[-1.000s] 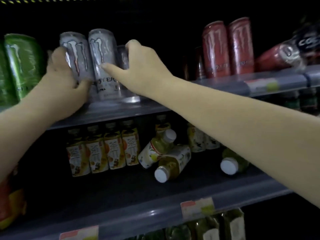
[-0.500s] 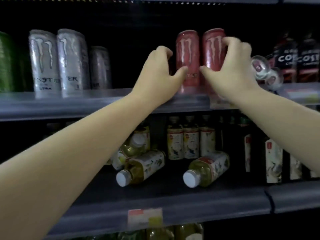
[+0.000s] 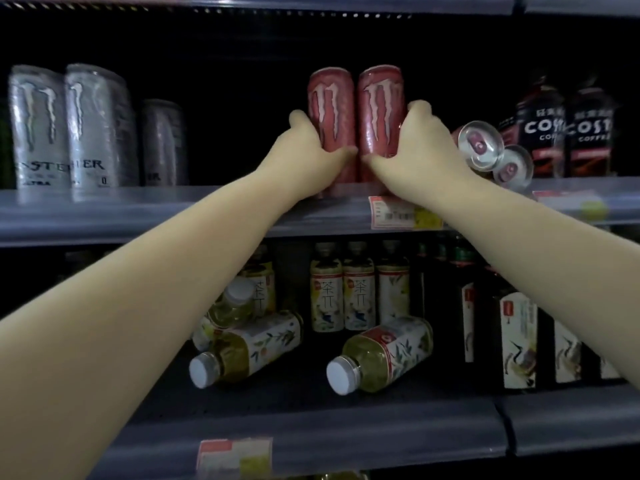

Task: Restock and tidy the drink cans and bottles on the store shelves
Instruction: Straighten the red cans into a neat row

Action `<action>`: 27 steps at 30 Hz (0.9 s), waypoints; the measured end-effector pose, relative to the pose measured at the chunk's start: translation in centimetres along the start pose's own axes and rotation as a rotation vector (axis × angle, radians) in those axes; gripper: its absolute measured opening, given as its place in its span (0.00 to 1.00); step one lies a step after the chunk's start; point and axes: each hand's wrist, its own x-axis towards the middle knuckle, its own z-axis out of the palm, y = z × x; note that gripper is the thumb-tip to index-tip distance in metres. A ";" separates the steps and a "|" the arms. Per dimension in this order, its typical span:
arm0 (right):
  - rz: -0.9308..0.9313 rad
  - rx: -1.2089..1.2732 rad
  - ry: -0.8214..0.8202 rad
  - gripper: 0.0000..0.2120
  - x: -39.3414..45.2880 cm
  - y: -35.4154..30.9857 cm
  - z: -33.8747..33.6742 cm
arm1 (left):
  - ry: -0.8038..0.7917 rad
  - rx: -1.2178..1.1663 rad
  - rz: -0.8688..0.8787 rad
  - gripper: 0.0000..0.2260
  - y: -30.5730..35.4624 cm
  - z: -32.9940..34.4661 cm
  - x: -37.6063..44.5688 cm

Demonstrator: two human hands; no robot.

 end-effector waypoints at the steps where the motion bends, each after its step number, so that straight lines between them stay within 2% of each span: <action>1: -0.015 -0.012 0.014 0.29 -0.2 0.0 0.1 | 0.017 -0.005 0.001 0.28 0.0 0.0 -0.1; 5: -0.048 -0.018 0.061 0.32 -0.5 0.0 0.7 | 0.082 0.050 0.027 0.31 -0.2 0.1 -0.2; 14: -0.058 0.026 0.071 0.30 -1.0 -0.2 0.9 | 0.079 0.086 0.004 0.30 -0.4 0.7 0.2; 17: -0.113 0.028 0.087 0.29 -1.9 -0.1 0.0 | 0.092 0.138 0.005 0.37 -0.2 0.5 -0.5; 19: -0.221 0.009 0.141 0.27 -2.9 0.2 -1.6 | 0.179 0.206 0.072 0.40 0.1 0.5 -1.3; 21: -0.349 -0.075 0.214 0.27 -3.7 0.9 -3.8 | 0.279 0.237 0.216 0.36 0.6 0.4 -2.3; 23: -0.416 -0.208 0.279 0.27 -3.6 2.2 -6.1 | 0.315 0.254 0.371 0.29 1.2 0.3 -3.1; 25: -0.369 -0.298 0.244 0.31 -3.0 3.8 -8.0 | 0.301 0.261 0.462 0.26 2.2 0.5 -3.5; 27: -0.237 -0.294 0.094 0.35 -2.4 5.4 -9.1 | 0.270 0.251 0.506 0.24 3.8 1.3 -3.4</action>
